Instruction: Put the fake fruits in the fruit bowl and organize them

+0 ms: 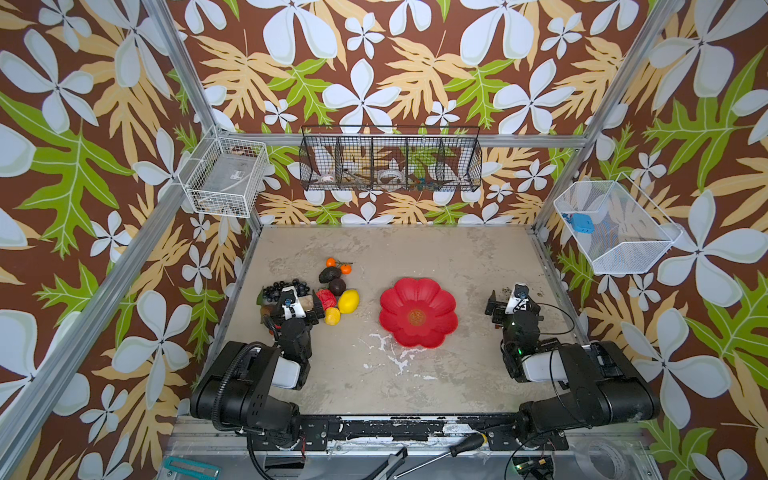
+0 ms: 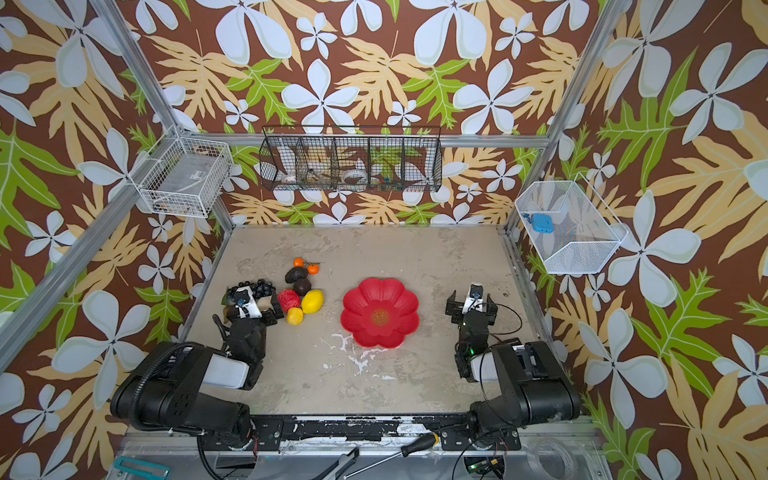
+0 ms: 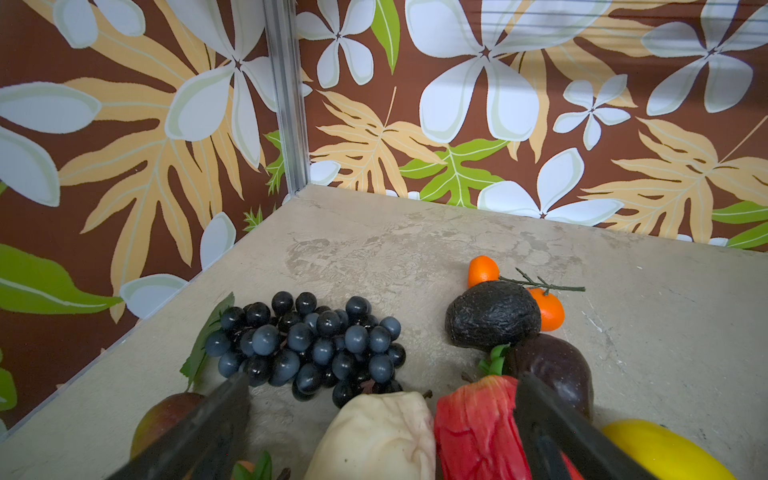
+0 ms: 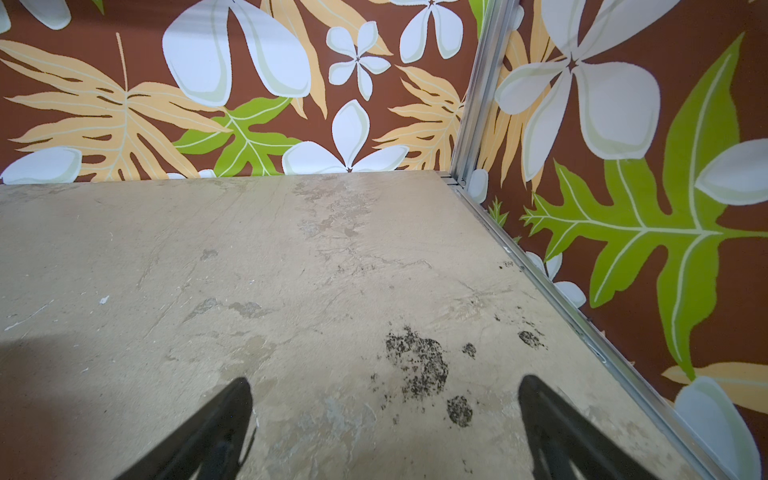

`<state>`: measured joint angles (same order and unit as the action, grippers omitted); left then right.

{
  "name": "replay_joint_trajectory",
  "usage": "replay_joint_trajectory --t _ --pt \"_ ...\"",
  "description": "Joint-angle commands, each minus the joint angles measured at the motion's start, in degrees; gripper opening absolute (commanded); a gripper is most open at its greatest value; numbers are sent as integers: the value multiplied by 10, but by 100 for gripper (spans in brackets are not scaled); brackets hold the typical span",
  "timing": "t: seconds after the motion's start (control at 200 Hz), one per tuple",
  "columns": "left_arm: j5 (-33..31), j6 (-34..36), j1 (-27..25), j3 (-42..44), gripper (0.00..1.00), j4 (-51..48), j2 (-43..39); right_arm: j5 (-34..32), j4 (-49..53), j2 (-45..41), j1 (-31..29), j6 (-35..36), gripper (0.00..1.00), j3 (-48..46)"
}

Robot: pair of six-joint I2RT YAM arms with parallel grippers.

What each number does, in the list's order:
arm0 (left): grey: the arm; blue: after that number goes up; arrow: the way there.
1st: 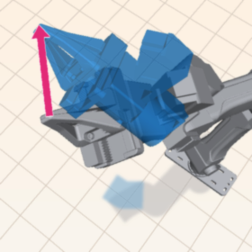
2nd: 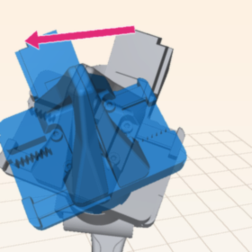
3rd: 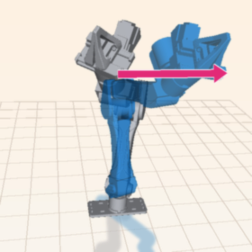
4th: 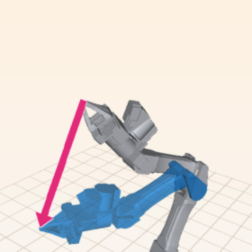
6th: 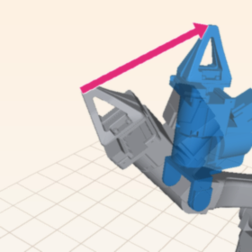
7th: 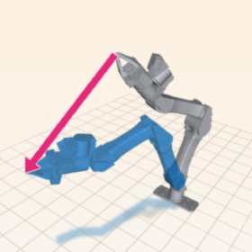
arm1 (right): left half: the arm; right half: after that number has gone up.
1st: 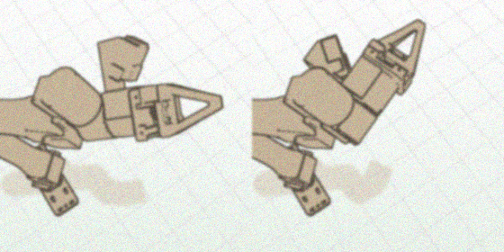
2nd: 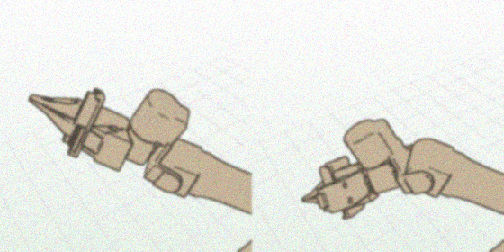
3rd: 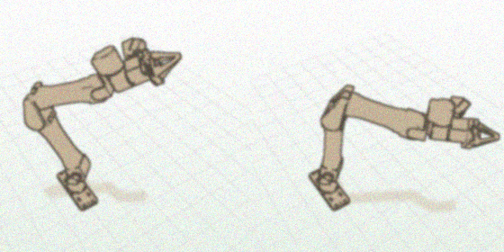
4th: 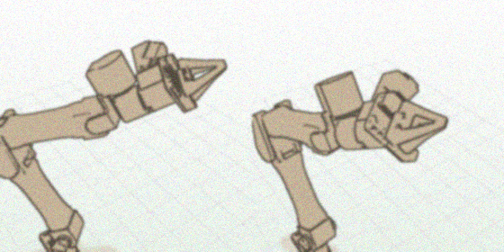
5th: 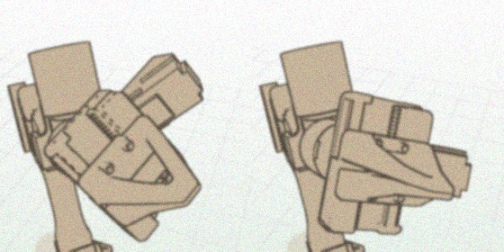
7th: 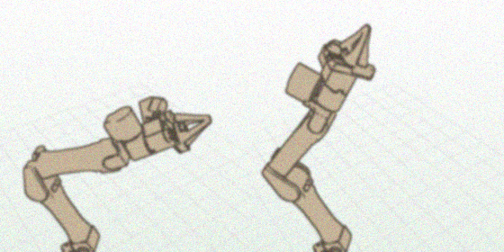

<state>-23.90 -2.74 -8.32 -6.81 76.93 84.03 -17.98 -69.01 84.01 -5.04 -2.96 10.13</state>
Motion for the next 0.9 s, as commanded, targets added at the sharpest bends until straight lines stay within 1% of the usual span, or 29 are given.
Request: replay_joint_trajectory --t 0.0,0.48,0.591,0.661,0.716,0.791,0.841,0.896 --pt "-2 3 0 -2 100 24 0 -6 -18 1 -1 -3 99 2" --pt "0 -1 4 -1 100 22 -1 -6 -20 0 -1 -3 99 0" --pt "23 7 4 33 100 77 -16 28 -9 -26 -6 17 100 -5" --pt "4 4 1 59 100 94 -57 7 -17 -48 -16 22 99 -17" --pt "-24 10 -12 65 100 60 -112 -16 18 -81 -36 38 100 -13" --pt "-53 17 -39 41 100 -64 -204 -32 58 -128 -66 67 99 -9" --pt "-67 -22 -44 14 100 -155 -262 -40 73 -164 -80 74 100 -12" --pt "-64 -72 -47 -8 100 -220 -313 -27 103 -210 -85 57 100 -11"
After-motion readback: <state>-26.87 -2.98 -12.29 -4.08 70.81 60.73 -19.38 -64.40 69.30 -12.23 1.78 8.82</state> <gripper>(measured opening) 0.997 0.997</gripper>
